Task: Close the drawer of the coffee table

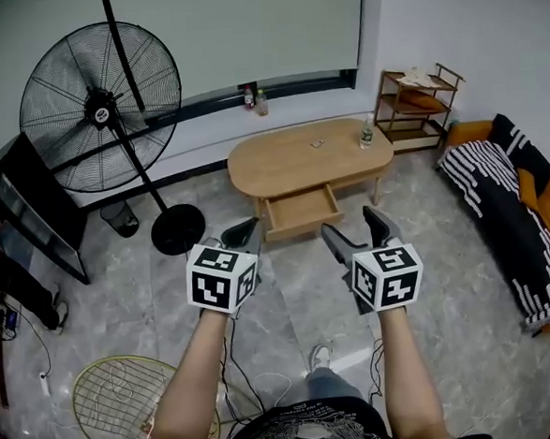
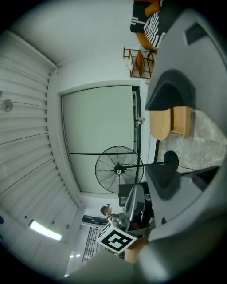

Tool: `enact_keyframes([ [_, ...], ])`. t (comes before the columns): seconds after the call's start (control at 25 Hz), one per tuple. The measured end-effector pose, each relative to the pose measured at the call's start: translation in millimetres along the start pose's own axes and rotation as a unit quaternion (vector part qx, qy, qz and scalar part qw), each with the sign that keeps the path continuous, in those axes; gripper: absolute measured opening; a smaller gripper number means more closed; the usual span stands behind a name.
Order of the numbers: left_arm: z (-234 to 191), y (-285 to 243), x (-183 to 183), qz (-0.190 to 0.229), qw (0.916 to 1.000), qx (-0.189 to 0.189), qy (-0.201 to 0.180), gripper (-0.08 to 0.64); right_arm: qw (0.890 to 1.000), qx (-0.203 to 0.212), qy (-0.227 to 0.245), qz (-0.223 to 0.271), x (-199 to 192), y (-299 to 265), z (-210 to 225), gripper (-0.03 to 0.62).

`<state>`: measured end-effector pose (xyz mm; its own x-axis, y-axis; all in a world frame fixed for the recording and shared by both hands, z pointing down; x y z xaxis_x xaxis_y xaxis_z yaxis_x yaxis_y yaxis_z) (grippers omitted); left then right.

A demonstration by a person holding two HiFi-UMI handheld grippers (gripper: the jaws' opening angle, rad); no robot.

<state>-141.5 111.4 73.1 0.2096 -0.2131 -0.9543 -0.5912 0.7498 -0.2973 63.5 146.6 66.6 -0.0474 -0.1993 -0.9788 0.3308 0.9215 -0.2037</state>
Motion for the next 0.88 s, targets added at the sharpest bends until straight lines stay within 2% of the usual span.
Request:
enact_keyframes([
  [0.44, -24.4, -101.7, 35.7, -0.004, 0.9996, 0.026, 0.005, 0.002, 0.999, 0.030, 0.012, -0.009, 23.7, -81.1, 84.0, 0.377],
  [0.88, -47.0, -143.7, 48.7, -0.023, 0.9975, 0.067, -0.001, 0.002, 0.998, 0.067, 0.005, -0.016, 29.4, -134.7, 121.1, 0.379],
])
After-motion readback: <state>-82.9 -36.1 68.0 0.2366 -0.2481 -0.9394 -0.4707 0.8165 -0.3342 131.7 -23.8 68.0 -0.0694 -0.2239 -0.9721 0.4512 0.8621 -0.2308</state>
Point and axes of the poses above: the fingertips, and each gripper's own axes: y backward along the fingers, z to its right, x out of its top, the point moved 5 cm from there along y, backward along the fingers
